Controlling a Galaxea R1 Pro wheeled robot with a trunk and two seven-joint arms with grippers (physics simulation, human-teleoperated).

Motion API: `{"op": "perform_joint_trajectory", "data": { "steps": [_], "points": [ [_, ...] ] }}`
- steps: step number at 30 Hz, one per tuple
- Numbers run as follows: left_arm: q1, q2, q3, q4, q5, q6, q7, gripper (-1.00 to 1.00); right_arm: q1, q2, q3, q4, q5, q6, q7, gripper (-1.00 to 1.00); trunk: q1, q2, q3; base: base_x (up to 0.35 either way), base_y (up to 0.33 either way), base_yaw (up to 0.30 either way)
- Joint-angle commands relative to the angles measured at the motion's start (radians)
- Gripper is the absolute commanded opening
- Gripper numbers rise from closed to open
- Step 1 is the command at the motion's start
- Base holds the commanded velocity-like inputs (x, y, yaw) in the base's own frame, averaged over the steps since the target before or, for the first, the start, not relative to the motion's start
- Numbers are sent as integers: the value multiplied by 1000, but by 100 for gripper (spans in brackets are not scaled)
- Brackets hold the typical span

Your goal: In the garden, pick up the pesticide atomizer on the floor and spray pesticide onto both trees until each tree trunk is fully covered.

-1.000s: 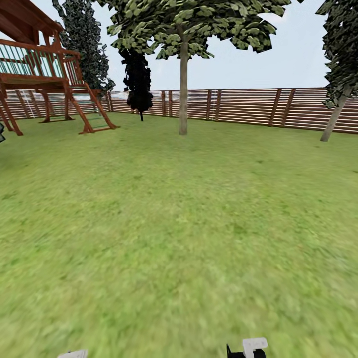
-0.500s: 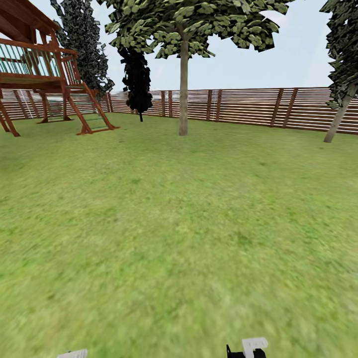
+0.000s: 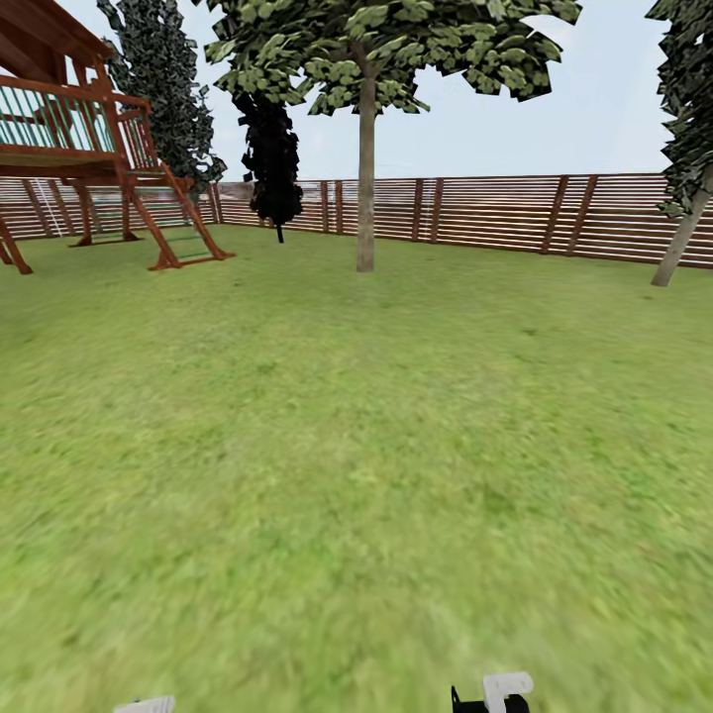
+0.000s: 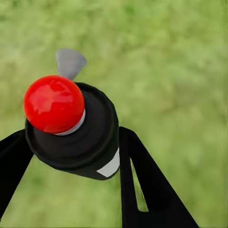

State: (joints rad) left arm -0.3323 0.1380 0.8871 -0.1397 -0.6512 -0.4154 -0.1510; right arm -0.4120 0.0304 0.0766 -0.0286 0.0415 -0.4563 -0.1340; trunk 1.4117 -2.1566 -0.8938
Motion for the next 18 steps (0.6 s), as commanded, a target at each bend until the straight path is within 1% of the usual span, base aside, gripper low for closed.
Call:
{"op": "perform_joint_trajectory", "data": {
  "steps": [1,18],
  "points": [
    [-1,0,9,0,-2,-2,-7,-100,-1,0,8,1,5,-1,-10,100,0,0,-1,340,0,0],
    [-1,0,9,0,-2,-2,-7,-100,-1,0,8,1,5,-1,-10,100,0,0,-1,340,0,0]
  ]
}}
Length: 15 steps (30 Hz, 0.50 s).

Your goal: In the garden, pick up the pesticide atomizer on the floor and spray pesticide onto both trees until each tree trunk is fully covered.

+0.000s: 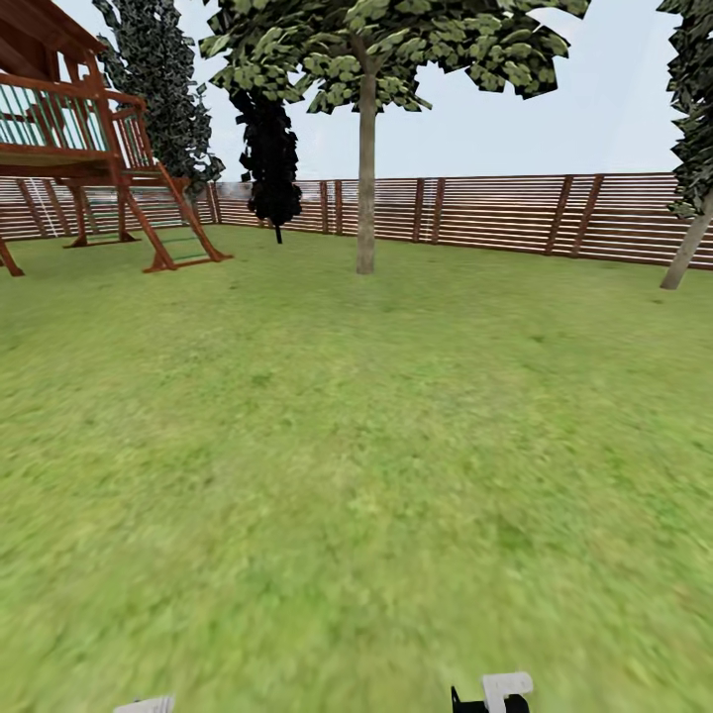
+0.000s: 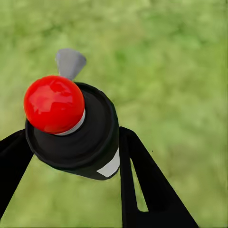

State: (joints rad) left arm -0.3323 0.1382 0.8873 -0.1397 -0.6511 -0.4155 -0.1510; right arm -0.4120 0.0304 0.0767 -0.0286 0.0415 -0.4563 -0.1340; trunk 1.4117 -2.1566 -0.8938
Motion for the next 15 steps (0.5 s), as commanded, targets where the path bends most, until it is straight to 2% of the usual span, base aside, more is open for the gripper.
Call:
{"op": "perform_joint_trajectory", "data": {
  "steps": [1,15],
  "points": [
    [-1,0,9,0,-2,-2,-7,-100,-1,0,8,1,5,-1,-10,100,0,0,-1,340,0,0],
    [-1,0,9,0,-1,-3,-7,-100,-1,0,8,1,5,-1,-10,100,0,0,-1,340,0,0]
  ]
}}
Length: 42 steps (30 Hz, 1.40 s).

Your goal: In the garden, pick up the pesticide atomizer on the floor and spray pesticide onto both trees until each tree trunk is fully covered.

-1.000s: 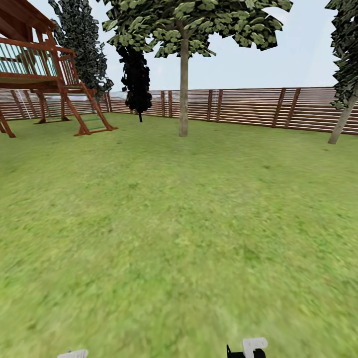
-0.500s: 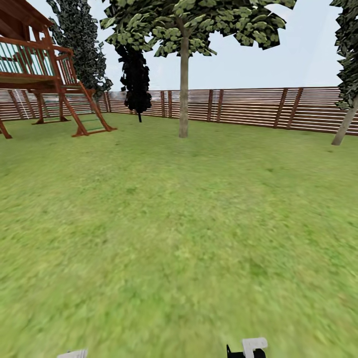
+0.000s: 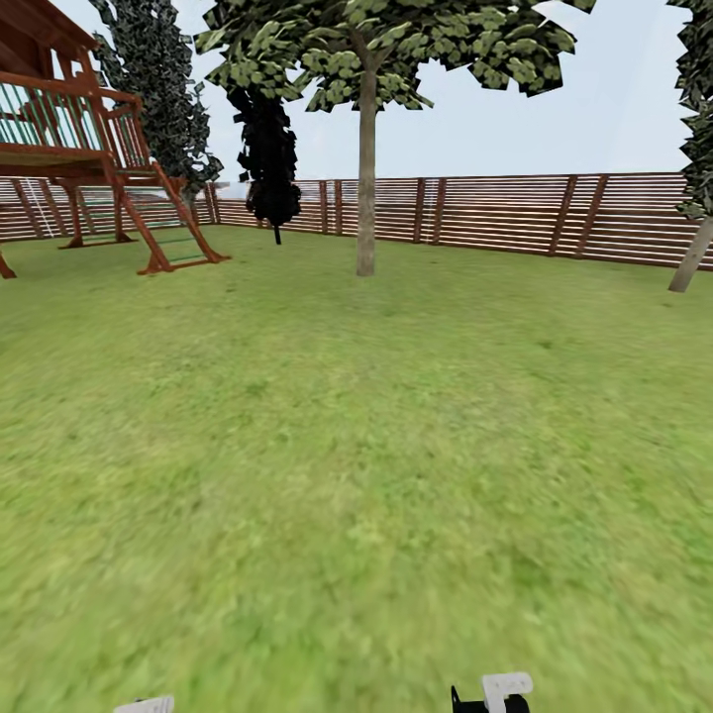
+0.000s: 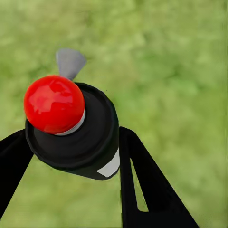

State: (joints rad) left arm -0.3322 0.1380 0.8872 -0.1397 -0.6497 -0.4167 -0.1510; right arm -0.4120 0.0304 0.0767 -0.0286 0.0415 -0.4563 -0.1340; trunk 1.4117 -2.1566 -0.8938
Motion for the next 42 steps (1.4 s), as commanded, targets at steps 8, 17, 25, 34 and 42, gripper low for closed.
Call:
{"op": "perform_joint_trajectory", "data": {
  "steps": [8,17,25,34,42],
  "points": [
    [-1,2,10,0,-4,-2,-7,-100,-1,0,8,1,5,-1,-10,100,0,0,-1,340,0,0],
    [-1,0,8,0,-4,-2,-7,-100,-1,0,8,1,5,-1,-10,100,0,0,-1,340,0,0],
    [-1,1,10,0,-3,-2,-7,-100,-1,0,8,1,5,-1,-10,100,0,0,-1,340,0,0],
    [-1,1,9,0,-4,-2,-7,-100,-1,0,8,1,5,-1,-10,100,0,0,-1,340,0,0],
    [-1,2,10,0,-4,-2,-7,-100,-1,0,8,1,5,-1,-10,100,0,0,-1,340,0,0]
  ]
}}
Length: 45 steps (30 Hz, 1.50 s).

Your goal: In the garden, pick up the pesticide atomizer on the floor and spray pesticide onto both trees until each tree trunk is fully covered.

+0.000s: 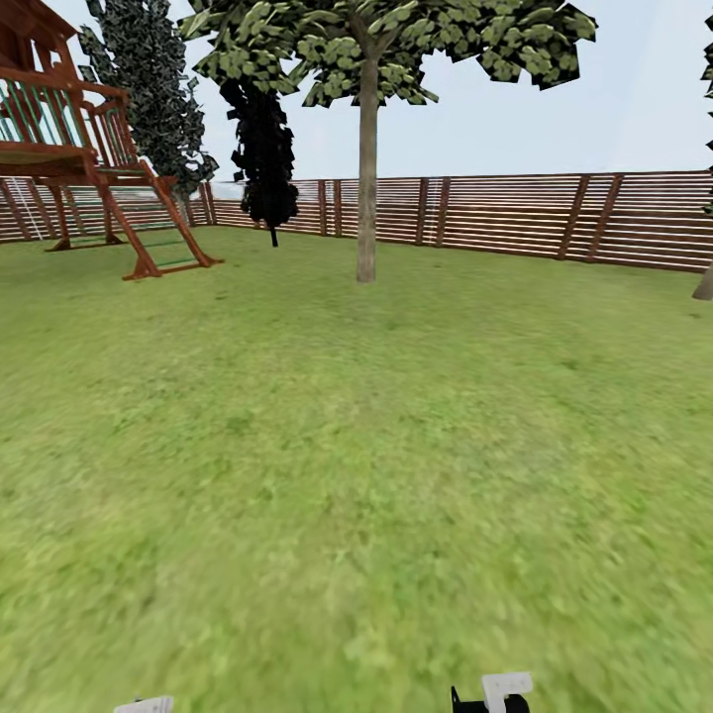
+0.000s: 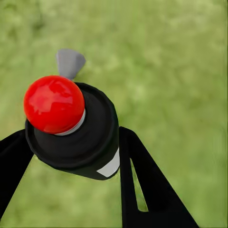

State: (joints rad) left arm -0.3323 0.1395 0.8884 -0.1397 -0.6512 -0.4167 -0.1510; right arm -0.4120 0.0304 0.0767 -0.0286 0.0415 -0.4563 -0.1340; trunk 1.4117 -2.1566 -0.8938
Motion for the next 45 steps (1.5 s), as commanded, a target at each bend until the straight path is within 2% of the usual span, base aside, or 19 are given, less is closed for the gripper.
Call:
{"op": "perform_joint_trajectory", "data": {
  "steps": [1,45],
  "points": [
    [0,0,9,0,-2,-2,-7,-100,-1,0,8,1,5,-1,-10,100,0,0,-1,340,0,0],
    [-1,0,9,0,-2,-4,-7,-100,-1,0,8,1,5,-1,-10,100,0,0,-1,340,0,0]
  ]
}}
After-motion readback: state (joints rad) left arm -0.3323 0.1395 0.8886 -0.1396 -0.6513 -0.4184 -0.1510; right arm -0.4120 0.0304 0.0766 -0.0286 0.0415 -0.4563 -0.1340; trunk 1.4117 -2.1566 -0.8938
